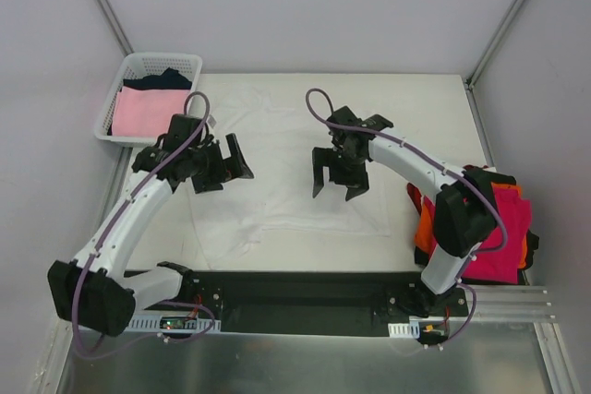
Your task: Fold and stack the t-shirts
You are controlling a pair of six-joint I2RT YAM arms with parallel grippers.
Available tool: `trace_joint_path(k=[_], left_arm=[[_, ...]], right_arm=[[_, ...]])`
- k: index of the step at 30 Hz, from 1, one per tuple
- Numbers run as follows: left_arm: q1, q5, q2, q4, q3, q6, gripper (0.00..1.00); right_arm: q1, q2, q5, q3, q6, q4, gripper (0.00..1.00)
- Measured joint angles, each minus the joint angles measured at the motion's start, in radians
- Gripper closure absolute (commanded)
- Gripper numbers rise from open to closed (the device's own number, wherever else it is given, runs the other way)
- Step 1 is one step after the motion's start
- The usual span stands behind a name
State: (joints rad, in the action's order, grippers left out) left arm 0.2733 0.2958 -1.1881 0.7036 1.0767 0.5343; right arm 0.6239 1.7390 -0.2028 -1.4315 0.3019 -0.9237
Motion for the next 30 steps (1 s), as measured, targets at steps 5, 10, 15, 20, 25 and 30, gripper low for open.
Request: trace_joint_path(k=[5,10,15,20,25,30], left_arm=[[0.0,-0.042,0.225,0.056,-0.092,0.103,0.01],[0.0,-0.14,0.462,0.182,-0.106,0.184,0.01],[0.0,-0.202,0.609,0.335,-0.078,0.245,0.01],[0.0,-0.206,0.621,0.396,-0.032,0.266,0.01],[0.0,-0.241,0.659,0.404,-0.095,0.28,0.0],[0.0,-0.323,0.774,0.392,-0.25,0.297,0.01]], right_arm=[[0.032,-0.002,-0.015,-0.03,-0.004,-0.025,0.04],[0.042,-0.116,-0.002,-0.024,-0.002,-0.029,0.04],[0.042,-0.441,-0.013,0.042,0.072,-0.003,0.04],[0.042,-0.708,-0.012,0.012,0.194,0.091,0.04],[0.042,-0.777,0.013,-0.121,0.256,0.162,0.04],[0.042,-0.806,0.097,-0.139,0.307,0.231,0.04]])
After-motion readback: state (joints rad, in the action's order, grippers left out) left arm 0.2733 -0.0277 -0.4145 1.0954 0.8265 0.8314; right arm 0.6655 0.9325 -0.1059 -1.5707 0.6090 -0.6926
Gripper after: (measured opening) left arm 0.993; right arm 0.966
